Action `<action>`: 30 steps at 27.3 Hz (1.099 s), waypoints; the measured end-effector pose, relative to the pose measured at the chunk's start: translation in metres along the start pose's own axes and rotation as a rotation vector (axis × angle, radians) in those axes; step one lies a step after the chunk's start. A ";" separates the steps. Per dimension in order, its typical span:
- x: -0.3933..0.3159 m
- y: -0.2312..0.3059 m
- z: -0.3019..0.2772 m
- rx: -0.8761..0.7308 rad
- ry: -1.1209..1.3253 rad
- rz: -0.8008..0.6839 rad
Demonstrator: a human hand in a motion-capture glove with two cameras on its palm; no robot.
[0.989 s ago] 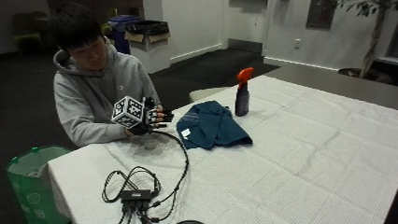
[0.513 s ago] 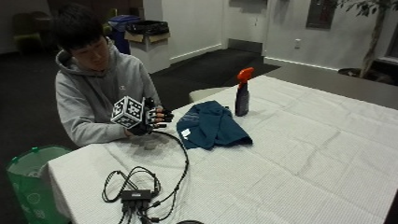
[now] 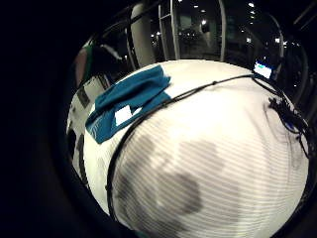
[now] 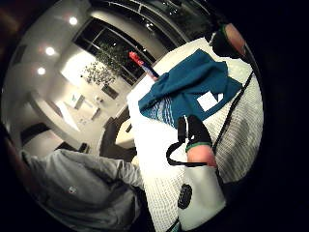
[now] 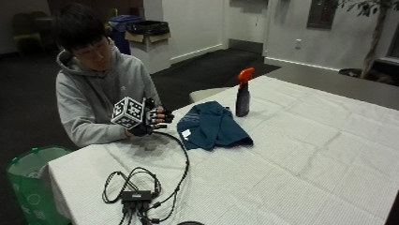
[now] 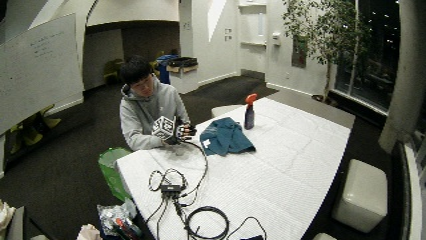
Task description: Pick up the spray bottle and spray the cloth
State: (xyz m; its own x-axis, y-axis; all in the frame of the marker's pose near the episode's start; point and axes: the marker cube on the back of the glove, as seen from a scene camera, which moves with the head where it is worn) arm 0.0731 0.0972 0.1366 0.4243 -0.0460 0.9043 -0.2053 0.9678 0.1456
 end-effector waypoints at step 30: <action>-0.001 0.000 -0.002 0.004 0.003 -0.005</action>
State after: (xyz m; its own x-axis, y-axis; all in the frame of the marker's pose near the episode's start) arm 0.0742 0.0973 0.1353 0.4277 -0.0498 0.9026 -0.2072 0.9665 0.1515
